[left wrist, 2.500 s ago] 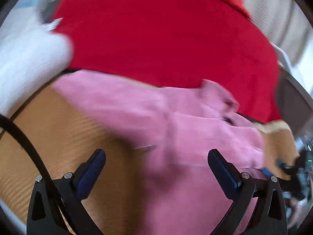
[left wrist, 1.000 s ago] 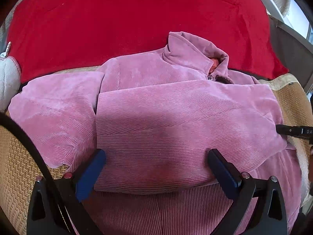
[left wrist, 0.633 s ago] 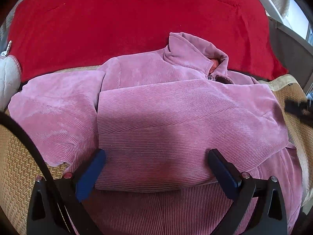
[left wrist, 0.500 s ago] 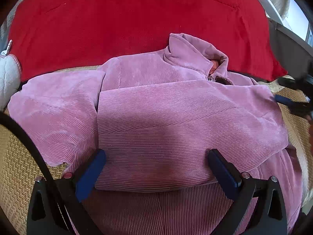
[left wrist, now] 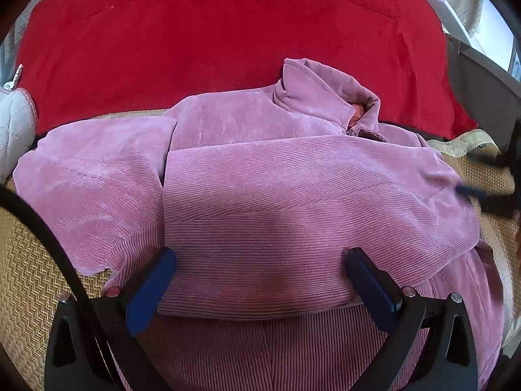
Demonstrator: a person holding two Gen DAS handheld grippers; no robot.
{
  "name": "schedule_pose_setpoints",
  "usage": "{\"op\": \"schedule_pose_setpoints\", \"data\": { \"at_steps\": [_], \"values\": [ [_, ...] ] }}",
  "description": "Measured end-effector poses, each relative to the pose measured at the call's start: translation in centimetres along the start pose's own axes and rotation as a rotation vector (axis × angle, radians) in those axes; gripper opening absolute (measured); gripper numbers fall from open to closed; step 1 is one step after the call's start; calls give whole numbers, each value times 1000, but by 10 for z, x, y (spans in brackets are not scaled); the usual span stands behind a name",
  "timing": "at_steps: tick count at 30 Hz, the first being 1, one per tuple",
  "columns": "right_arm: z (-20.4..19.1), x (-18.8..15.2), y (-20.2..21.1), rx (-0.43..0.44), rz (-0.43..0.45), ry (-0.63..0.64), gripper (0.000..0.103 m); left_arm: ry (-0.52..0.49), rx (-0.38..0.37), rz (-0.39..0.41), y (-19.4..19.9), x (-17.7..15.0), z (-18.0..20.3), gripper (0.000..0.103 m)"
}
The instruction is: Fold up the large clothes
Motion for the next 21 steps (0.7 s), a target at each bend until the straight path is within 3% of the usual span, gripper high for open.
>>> {"op": "schedule_pose_setpoints", "data": {
  "at_steps": [1,2,4,5,7,9,13,15,17,20,21],
  "values": [
    [14,-8,-3,-72,-24,-9,67,1,0,-6,0,1,0,103],
    [20,-9,-9,-80,-11,-31,62,1,8,-20,0,1,0,103],
    [16,-9,2,-95,43,-50,64,13,16,-45,8,4,-2,103],
    [2,-10,9,-133,79,2,66,30,5,-31,16,6,-4,103],
    [-35,-17,30,-126,164,123,72,70,-32,16,37,14,-11,103],
    [-58,-35,36,-103,191,208,76,104,-67,51,62,22,-24,103],
    [-71,-75,11,-176,194,309,76,225,-83,129,100,43,-87,103],
    [-69,-97,3,-192,189,308,76,361,-84,153,106,55,-137,103],
    [-63,-114,-2,-221,161,327,76,583,-117,137,100,65,-198,103],
    [-63,-118,-20,-240,157,361,76,892,-181,101,80,74,-275,102],
    [-64,-119,-18,-234,156,359,77,946,-193,96,74,77,-291,102]
  ]
}}
Point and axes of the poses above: each gripper's, at about its wrist camera, not at the fingertips, and y roughly against the way its jaws point, z to its right, x to its top, the point moved 8 cm from there along -y, roughly the way its jaws point, and after that the axes turned 10 degrees about y, right-handed, at the moved point
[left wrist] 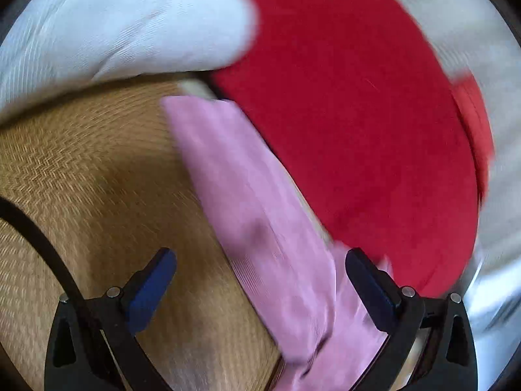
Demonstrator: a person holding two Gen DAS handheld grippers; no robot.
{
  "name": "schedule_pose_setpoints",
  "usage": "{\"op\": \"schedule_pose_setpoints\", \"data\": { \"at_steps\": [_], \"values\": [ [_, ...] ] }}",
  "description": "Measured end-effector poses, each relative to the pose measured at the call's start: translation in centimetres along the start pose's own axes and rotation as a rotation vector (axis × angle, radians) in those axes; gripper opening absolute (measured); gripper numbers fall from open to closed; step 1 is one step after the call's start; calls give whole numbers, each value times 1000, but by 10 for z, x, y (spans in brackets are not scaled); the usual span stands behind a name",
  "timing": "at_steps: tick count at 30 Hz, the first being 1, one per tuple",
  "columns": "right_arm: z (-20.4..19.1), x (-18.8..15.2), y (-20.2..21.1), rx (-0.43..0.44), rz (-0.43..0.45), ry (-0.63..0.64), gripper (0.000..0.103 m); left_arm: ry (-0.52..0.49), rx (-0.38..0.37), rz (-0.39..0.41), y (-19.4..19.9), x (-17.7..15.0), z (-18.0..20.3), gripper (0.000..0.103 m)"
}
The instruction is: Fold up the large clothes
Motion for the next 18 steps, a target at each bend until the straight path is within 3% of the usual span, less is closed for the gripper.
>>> {"op": "schedule_pose_setpoints", "data": {
  "at_steps": [3,9,10,11,14,18],
  "values": [
    [4,-1,-7,17,15,-16,77,42,21,14,-16,38,-9,102],
    [-1,1,-14,24,19,-8,80,53,28,3,-46,62,-8,101],
    [-1,2,-16,26,21,-10,80,74,42,7,-50,67,-13,96],
    [-1,2,-16,29,22,-11,81,94,52,0,-55,70,-18,83],
    [0,2,-16,35,26,-16,81,86,45,-30,-64,72,-19,59],
    [0,2,-15,37,26,-17,81,74,52,-35,-74,73,-15,56]
  ]
}}
Point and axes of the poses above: each gripper's, at about its wrist camera, not at the fingertips, and y roughly against the way its jaws point, z to its right, x to its top, the point moved 8 cm from there along -y, roughly the way its jaws point, and after that the axes turned 10 degrees about y, right-handed, at the moved point
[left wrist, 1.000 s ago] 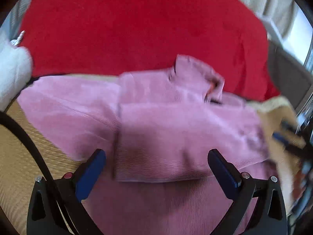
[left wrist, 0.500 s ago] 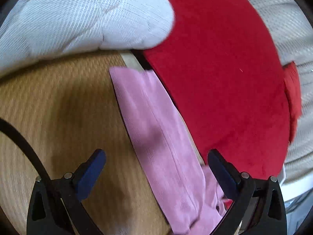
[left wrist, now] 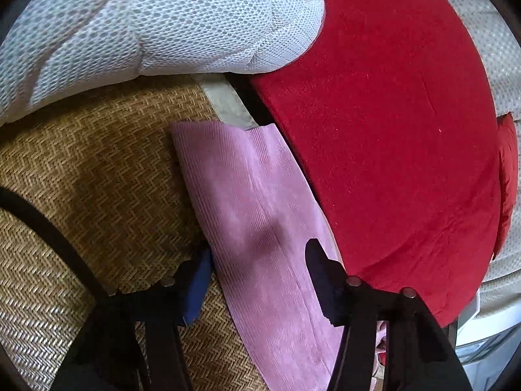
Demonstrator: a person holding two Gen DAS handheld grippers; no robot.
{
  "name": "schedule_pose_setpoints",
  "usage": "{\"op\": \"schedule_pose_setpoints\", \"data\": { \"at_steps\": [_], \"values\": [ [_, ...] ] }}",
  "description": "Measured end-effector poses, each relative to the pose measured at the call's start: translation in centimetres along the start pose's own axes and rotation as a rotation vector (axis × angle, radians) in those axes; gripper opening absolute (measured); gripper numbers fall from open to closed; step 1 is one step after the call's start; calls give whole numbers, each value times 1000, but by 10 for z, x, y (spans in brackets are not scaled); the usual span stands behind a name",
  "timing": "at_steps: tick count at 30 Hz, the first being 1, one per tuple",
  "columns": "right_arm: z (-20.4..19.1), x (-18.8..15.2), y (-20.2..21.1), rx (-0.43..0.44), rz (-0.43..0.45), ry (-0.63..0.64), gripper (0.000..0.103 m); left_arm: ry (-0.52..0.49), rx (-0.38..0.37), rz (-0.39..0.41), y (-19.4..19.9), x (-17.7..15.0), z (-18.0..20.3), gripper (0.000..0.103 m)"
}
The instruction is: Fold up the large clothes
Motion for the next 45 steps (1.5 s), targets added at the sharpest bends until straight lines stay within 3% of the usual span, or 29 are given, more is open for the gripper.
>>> {"op": "schedule_pose_setpoints", "data": {
  "at_steps": [4,7,10,13,18,20,23,24,25,26,28,31,35,41,45],
  "values": [
    [0,0,1,4,3,-4,81,-6,90,-2,-18,4,0,3],
    [-2,1,-1,4,4,-4,81,-99,153,76,-11,7,22,3],
    [-2,1,-1,5,3,-4,81,-307,198,171,10,-9,69,3],
    [-2,1,-2,5,3,-4,81,-514,132,235,38,-50,142,3],
    [-2,1,-2,8,4,-5,81,-800,-74,231,76,-168,255,3],
    [-2,1,-2,12,7,-10,81,-904,-157,189,82,-230,289,3],
    [-2,2,-3,18,12,-19,81,-1024,-218,89,70,-318,310,3],
    [-1,3,-3,22,13,-24,81,-1040,-225,48,63,-342,309,4],
    [-1,3,-3,27,16,-31,81,-1059,-226,-7,49,-366,305,21],
    [0,3,-3,31,17,-35,81,-1098,-204,-89,29,-391,294,57],
    [1,4,-2,43,22,-49,81,-1146,-127,-166,-2,-420,267,80],
    [4,5,1,71,39,-84,81,-1143,32,-172,-38,-413,223,80],
    [6,7,5,93,58,-119,80,-932,43,-156,-35,-354,188,80],
    [4,14,21,131,81,-199,81,-770,104,-16,-14,-275,140,80],
    [6,39,27,212,88,-325,82,-690,130,-8,-26,-266,102,80]
  ]
}}
Point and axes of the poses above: each gripper's, at about its wrist camera, not at the fingertips, and y roughly against the way its jaws point, z to its right, x to its top, the point moved 8 cm from there along -y, roughly the way its jaws point, and after that the axes turned 10 degrees about y, right-handed, at the moved point
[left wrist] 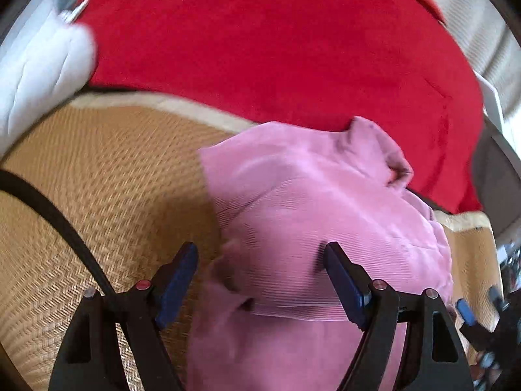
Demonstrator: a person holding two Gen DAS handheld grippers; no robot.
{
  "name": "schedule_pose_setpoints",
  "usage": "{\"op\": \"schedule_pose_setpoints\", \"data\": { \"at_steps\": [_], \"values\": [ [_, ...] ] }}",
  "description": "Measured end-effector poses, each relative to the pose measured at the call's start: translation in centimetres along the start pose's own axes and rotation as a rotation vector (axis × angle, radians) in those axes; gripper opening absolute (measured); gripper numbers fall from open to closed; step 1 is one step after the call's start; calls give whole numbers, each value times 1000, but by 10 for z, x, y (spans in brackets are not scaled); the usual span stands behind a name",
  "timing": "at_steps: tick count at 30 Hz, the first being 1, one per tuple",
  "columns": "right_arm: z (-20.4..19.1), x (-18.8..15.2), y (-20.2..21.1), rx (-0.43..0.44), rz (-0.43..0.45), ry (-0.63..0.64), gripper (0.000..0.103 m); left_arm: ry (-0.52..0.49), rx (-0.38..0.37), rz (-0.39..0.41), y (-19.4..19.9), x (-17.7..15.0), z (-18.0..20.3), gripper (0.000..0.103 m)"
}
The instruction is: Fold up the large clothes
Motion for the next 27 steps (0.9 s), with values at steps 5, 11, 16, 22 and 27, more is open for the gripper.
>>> {"op": "schedule_pose_setpoints", "data": {
  "at_steps": [5,11,16,22,27],
  "values": [
    [5,10,-40,61,-80,-209,82,37,-35,29,-2,-9,-16,80],
    [29,1,-68,-51,-102,-363,81,43,-44,85,21,-1,-26,80],
    [41,4,-84,-182,-128,-370,11,152,-62,37,16,1,-42,80],
    [-30,42,-42,-345,15,35,3,182,-56,64,33,5,-58,80],
    [13,1,-61,-421,-154,16,8,150,-48,49,28,2,-49,81]
  ]
}}
Point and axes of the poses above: each gripper's, at about its wrist camera, not at the fingertips, and y roughly against the way its jaws point, z to its right, x to its top, the point moved 8 cm from there along -y, roughly the way its jaws point, and after that the axes turned 10 degrees about y, right-handed, at the moved point
